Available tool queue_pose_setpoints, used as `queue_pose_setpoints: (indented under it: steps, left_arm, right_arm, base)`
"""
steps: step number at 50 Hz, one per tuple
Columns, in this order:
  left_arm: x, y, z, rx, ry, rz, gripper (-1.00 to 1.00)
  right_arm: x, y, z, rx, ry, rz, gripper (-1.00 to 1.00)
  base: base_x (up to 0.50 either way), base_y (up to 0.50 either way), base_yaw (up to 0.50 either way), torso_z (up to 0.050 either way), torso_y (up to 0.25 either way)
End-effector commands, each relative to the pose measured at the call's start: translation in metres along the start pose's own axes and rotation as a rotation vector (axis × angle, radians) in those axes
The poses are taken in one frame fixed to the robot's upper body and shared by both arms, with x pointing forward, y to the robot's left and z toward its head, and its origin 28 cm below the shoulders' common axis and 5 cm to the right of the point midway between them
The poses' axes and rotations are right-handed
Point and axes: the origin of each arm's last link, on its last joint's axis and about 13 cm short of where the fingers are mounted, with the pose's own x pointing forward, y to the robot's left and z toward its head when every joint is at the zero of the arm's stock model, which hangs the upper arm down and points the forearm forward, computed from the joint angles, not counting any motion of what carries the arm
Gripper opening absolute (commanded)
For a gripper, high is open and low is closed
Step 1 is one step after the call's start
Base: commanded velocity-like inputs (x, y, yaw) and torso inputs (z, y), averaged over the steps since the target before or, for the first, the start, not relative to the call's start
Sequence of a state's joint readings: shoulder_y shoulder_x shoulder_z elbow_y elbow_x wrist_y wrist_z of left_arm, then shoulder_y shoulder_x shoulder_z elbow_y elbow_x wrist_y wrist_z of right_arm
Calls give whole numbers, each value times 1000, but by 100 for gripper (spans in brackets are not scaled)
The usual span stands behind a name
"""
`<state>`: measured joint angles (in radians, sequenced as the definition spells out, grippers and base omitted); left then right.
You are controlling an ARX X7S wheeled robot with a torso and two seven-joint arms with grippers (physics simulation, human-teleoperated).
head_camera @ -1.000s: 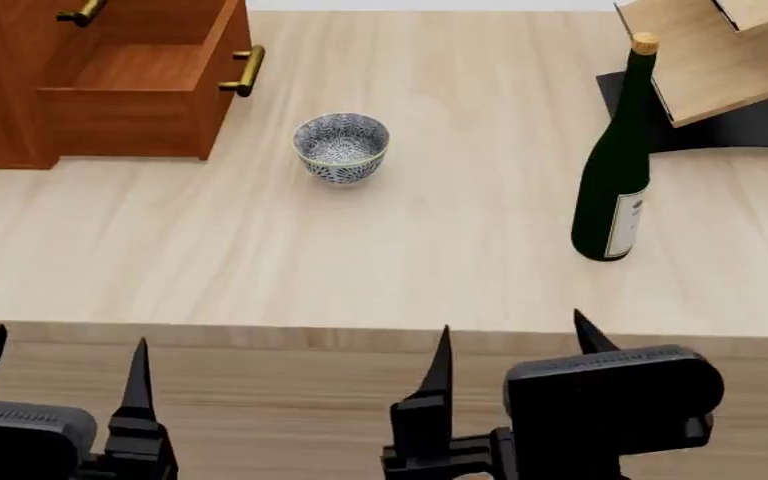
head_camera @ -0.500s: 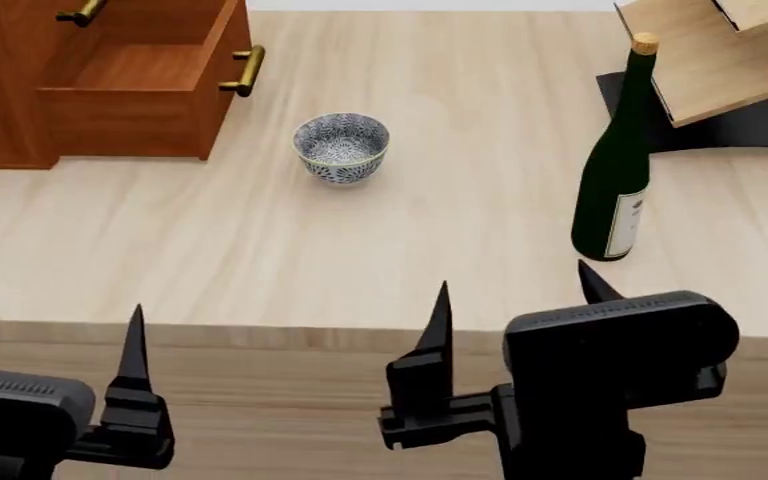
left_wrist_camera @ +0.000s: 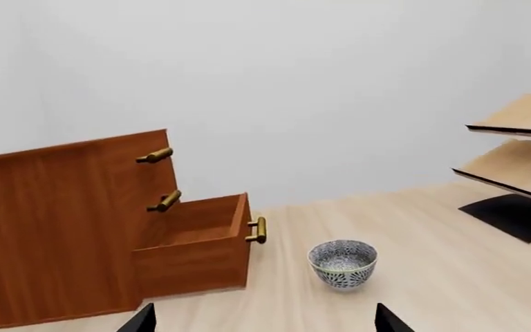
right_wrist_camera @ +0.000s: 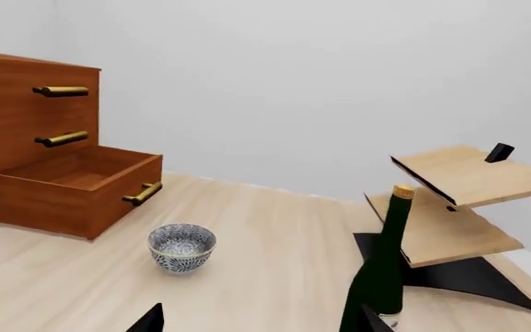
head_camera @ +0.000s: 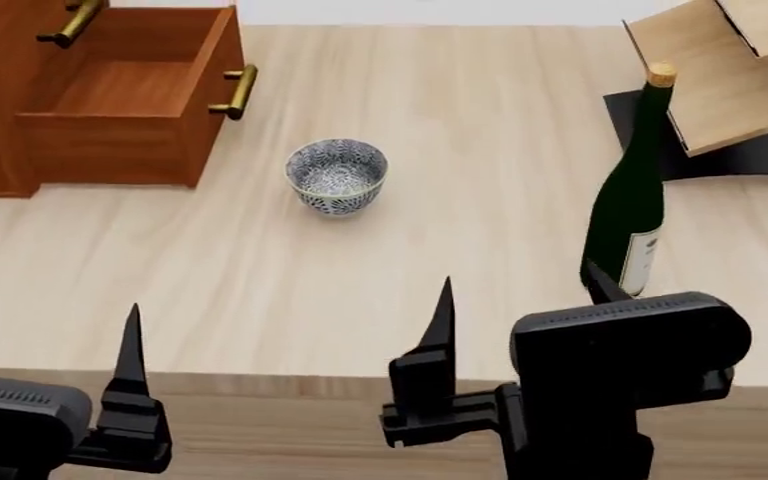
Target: Put the bowl in the bottom drawer of the cabinet.
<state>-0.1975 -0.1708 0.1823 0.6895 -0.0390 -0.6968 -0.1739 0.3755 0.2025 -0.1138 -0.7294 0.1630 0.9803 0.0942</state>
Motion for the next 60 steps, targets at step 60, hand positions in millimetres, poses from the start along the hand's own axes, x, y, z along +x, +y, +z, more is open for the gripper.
queue_pose_setpoints:
  steps: [60]
  left_arm:
    - [-2, -1, 4, -11, -18, -7, 100]
  right_arm:
    - [-1, 0, 7, -9, -23, 0, 100]
  base:
    - [228, 0, 0, 0, 0]
